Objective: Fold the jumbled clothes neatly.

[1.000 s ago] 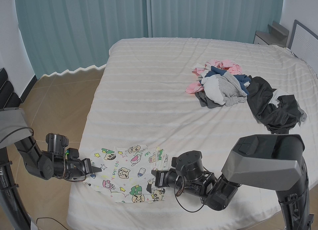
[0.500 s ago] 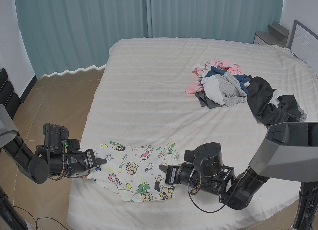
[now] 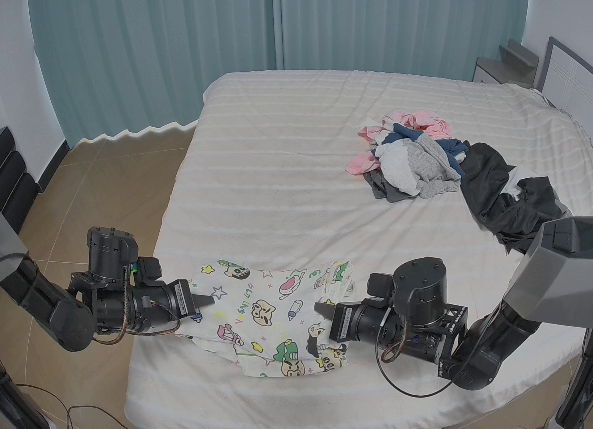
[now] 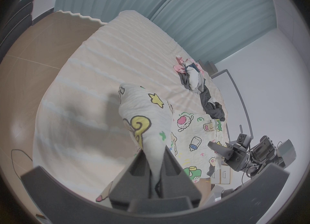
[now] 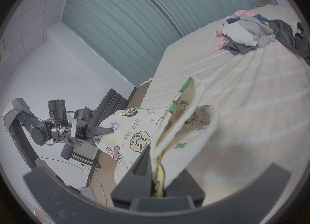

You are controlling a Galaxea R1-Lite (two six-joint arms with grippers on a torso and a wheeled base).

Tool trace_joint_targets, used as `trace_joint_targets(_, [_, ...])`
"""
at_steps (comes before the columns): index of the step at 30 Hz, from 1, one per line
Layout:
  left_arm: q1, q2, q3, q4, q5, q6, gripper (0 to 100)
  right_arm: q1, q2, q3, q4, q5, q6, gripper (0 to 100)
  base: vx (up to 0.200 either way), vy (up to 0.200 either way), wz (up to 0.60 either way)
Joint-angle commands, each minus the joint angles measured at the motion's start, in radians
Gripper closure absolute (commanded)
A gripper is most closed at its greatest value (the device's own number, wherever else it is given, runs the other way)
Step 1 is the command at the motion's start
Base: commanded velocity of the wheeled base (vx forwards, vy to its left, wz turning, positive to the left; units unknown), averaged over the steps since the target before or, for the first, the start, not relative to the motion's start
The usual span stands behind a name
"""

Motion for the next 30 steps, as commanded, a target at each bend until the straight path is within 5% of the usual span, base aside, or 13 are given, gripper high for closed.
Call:
trace_joint_targets(1, [-0.011, -0.003, -0.009, -0.002, 0.008, -0.023, 100, -0.014, -0.027, 0.012, -0.001, 0.0, 0.0, 100, 0.0, -0.2, 0.0])
trace_joint_targets(30, [-0.056, 0.0, -0.015, -0.007, 0.019, -0.046, 100, -0.046, -0.064, 0.101, -0.053, 0.0, 0.0, 100, 0.0, -0.2, 0.0])
